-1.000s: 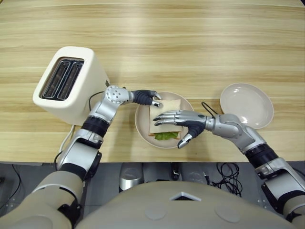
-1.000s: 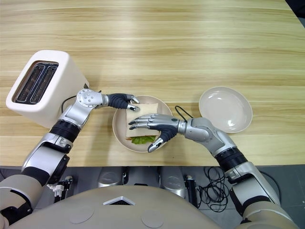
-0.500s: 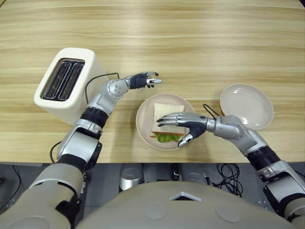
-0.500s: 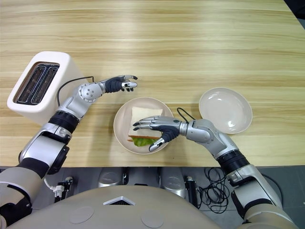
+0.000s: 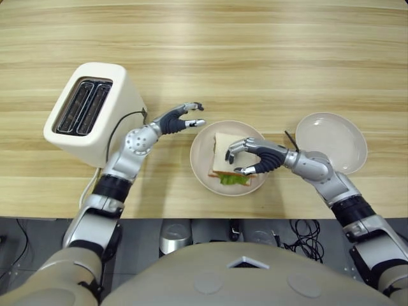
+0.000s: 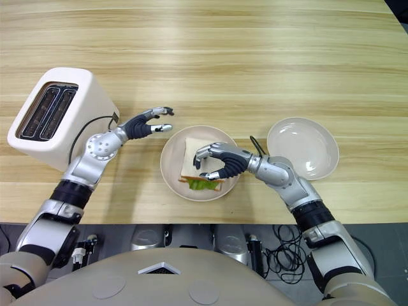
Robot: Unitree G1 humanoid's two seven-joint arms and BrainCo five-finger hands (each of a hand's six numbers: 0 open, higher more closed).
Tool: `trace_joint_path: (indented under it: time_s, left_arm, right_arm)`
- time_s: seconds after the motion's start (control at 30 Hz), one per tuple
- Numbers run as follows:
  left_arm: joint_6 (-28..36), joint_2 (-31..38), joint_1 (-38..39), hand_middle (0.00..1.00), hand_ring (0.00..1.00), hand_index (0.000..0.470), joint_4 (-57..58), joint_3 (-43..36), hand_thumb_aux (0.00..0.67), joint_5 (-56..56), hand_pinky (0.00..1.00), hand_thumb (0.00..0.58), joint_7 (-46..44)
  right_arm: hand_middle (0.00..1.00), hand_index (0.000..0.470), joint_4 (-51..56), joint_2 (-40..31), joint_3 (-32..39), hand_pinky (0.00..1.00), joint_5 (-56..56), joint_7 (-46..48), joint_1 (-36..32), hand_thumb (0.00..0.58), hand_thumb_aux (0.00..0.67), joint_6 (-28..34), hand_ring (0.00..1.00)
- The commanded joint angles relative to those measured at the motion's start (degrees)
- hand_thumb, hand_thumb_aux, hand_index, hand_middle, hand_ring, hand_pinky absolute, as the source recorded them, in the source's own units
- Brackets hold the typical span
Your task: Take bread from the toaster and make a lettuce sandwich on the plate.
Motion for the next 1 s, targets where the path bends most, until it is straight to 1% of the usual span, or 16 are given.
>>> trace_joint_path:
  time_s: [0.03,0.13,0.23,0.37,0.47,0.57,0.7,0.87,1.0]
  left_arm:
    - [2.2,2.1,5.3,1.0,1.0,0.46,-9.9,1.8,0.67,-3.5,1.0,0.58,-3.8]
    - [3.7,4.4,10.6,1.0,1.0,0.46,-17.8,3.2,0.67,-7.4,1.0,0.58,-7.4]
    - [5.5,6.8,17.2,1.0,1.0,0.46,-26.2,4.0,0.67,-11.6,1.0,0.58,-11.3]
    - [7.6,9.4,23.6,1.0,1.0,0.46,-32.3,4.5,0.67,-13.3,1.0,0.58,-13.8]
    - [8.8,11.1,28.5,1.0,1.0,0.46,-36.6,3.0,0.67,-13.4,1.0,0.58,-16.2]
    - [9.4,13.1,32.2,1.0,1.0,0.46,-38.6,0.4,0.67,-11.2,1.0,0.58,-18.4]
    - [9.0,15.0,35.1,1.0,1.0,0.46,-37.3,-4.0,0.67,-5.3,1.0,0.58,-18.9]
    - [8.3,15.1,34.5,1.0,1.0,0.46,-34.5,-9.5,0.67,5.3,1.0,0.58,-17.1]
    - [7.4,13.2,31.6,1.0,1.0,0.46,-31.3,-13.8,0.67,13.7,1.0,0.58,-14.3]
  right_arm:
    - [1.0,0.46,-7.0,-0.6,-2.2,1.0,13.6,7.0,1.4,0.58,0.67,5.6,1.0]
    - [1.0,0.46,-10.0,-1.6,-4.7,1.0,19.3,10.3,2.7,0.58,0.67,9.3,1.0]
    - [1.0,0.46,-9.5,-3.4,-8.1,1.0,21.7,13.2,4.6,0.58,0.67,11.6,1.0]
    - [1.0,0.46,-8.6,-6.3,-11.7,1.0,22.9,17.4,8.0,0.58,0.67,14.2,1.0]
    - [1.0,0.46,-8.5,-10.0,-11.3,1.0,20.8,22.3,11.2,0.58,0.67,16.7,1.0]
    - [1.0,0.46,-8.4,-13.5,-9.4,1.0,16.0,25.7,14.1,0.58,0.67,18.5,1.0]
    - [1.0,0.46,-8.6,-15.1,-7.5,1.0,9.1,26.8,15.4,0.58,0.67,19.2,1.0]
    - [1.0,0.46,-6.9,-15.2,-5.9,1.0,-3.4,23.3,14.4,0.58,0.67,17.9,1.0]
    - [1.0,0.46,-4.2,-12.7,-3.7,1.0,-15.8,16.7,10.6,0.58,0.67,15.4,1.0]
